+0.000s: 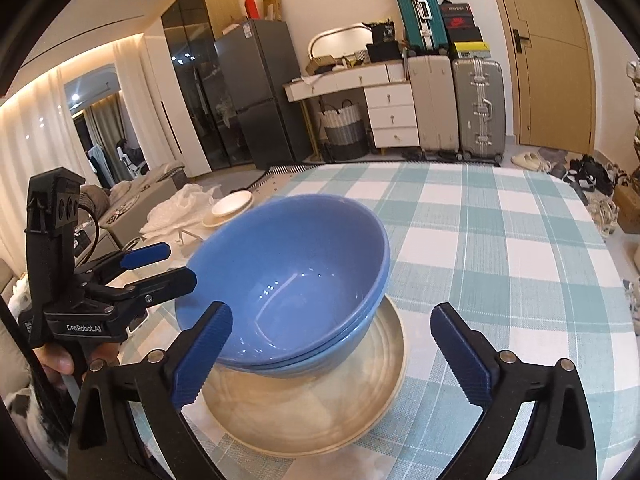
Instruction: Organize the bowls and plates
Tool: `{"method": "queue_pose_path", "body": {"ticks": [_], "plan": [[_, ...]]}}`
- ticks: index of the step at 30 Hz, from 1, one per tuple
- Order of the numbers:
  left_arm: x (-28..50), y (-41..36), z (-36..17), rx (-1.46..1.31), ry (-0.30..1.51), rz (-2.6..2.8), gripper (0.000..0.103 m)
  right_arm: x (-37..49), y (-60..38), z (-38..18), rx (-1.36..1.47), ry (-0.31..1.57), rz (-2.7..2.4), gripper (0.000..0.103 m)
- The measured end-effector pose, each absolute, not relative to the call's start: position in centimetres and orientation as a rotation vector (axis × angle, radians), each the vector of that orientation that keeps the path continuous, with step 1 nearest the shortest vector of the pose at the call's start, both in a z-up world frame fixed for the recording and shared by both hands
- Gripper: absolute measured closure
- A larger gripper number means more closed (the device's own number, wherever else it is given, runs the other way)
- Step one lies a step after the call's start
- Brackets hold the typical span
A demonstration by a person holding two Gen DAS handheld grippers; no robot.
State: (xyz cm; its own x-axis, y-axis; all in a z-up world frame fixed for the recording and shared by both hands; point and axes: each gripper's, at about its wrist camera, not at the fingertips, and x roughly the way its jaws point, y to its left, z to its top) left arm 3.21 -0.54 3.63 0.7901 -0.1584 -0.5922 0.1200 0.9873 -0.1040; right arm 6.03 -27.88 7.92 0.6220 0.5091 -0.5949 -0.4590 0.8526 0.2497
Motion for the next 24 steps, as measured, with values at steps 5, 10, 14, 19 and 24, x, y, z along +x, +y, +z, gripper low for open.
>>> {"method": "queue_pose_path", "body": {"ticks": [5,10,14,19,24], "plan": [[1.6,0.0,3.8,-0.022,0.591,-0.133,0.002,5.4,-28.9,8.2,0.069,0.658,0.586,0.001],[0.1,2.0,3.7,-0.052,0.533,-0.126,0.002,4.4,-30.5,8.4,0.036,0.589,0.618,0.001],[-0.4,3.7,2.9,-0.082,0.538,-0.125,0.002,3.8,-32.1,8.1,0.02,0.555,0.632,0.001],[-1.1,4.9,1.5,-0.07,0.501,-0.108,0.002,3.2,-34.0,7.0,0.017,0.516,0.65,0.001],[-1.5,5.2,-0.5,-0.04,0.492,-0.095,0.002,2.7,-35.4,5.7,0.017,0.499,0.665,0.001]]}}
